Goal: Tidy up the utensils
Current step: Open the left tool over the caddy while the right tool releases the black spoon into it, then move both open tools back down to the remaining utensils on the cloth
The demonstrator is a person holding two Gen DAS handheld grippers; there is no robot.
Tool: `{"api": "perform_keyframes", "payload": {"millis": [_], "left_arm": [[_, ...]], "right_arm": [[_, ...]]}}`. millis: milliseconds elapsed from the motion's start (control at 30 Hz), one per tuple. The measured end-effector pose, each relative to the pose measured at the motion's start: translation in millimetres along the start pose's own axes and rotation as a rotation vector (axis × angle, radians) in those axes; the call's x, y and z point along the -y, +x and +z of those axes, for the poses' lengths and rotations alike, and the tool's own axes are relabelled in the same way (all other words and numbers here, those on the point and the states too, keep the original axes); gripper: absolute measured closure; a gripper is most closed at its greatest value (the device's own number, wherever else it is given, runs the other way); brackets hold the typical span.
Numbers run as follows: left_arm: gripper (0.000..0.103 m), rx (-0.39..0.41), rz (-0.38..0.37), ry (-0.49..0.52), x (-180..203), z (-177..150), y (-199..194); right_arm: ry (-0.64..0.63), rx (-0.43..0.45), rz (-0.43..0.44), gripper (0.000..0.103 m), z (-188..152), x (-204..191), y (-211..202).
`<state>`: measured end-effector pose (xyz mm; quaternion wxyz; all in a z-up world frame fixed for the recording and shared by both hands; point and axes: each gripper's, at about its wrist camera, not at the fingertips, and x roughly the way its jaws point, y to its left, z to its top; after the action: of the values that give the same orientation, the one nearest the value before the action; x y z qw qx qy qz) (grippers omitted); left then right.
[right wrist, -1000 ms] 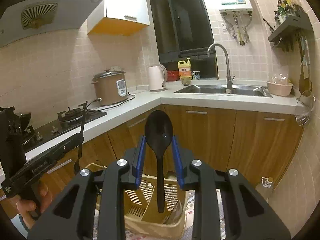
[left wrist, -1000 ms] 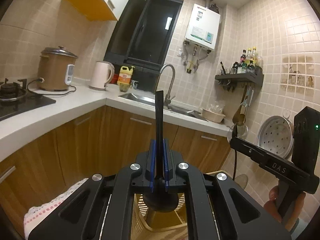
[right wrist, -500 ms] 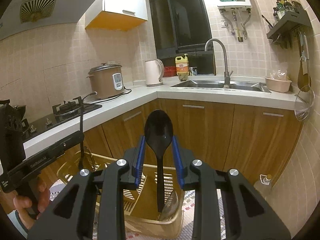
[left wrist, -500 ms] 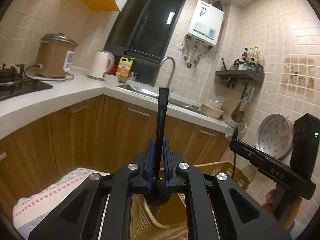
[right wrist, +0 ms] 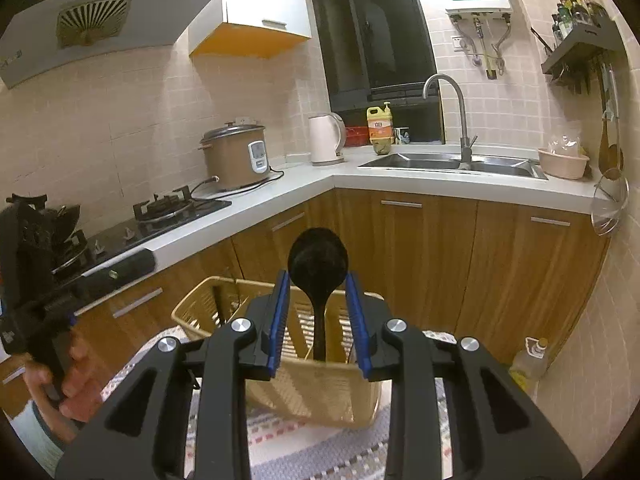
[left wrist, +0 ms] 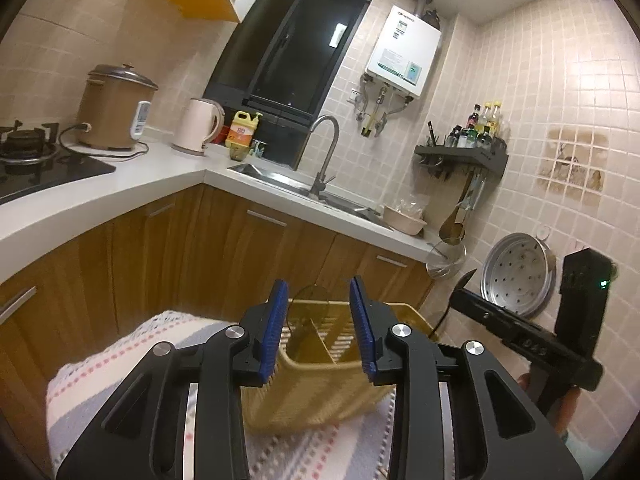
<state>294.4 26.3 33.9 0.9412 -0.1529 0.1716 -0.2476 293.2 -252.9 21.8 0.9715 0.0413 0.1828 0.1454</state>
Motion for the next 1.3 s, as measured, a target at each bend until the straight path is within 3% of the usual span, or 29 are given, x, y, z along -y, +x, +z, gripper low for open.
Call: {"api": "perform_keyframes", "payload": {"millis": [133, 200, 267, 467, 567, 733, 900, 1033, 1067, 1167, 1300], "left_arm": [[0.068, -0.022, 0.004, -0.013, 4, 1, -21], [0.068, -0.038, 0.020, -0.002, 7, 0, -31], [0.066, -0.056, 0.032, 0.001, 9, -2, -36], [0.066, -0.158, 0.066, -0.005, 12, -14, -50], [0.066, -0.252, 0.076, -0.003, 15, -24, -54], [0.066, -0.436, 0.122, 0.006, 23, -50, -54], [0.066, -0.643, 0.102, -0.031, 19, -96, -42], [0.066, -0.782, 0.106, -0.101, 3, -143, -32], [0.066, -0.812, 0.103, -0.131, -2, -155, -30], [0.066, -0.832, 0.104, -0.160, -6, -171, -29], [0.067, -0.818, 0.132, -0.125, -1, -175, -27]], "right_arm": [[0.029, -0.064, 0.005, 0.076, 0, 3, -2], [0.039, -0.105, 0.002, 0.071, 1, 3, -2], [0.049, -0.141, 0.003, 0.050, 2, 2, -5], [0.021, -0.144, -0.045, 0.050, 9, -11, -32], [-0.004, -0.207, -0.070, 0.050, 8, -19, -46], [-0.064, -0.423, -0.135, 0.050, -13, -32, -48], [-0.010, -0.591, -0.045, 0.051, -49, -32, -43], [0.031, -0.736, 0.024, 0.068, -88, -39, -29], [0.035, -0.755, 0.030, 0.068, -95, -41, -27], [0.027, -0.811, 0.029, 0.068, -117, -47, -19], [0.033, -0.839, 0.045, 0.068, -129, -51, -13]]}}
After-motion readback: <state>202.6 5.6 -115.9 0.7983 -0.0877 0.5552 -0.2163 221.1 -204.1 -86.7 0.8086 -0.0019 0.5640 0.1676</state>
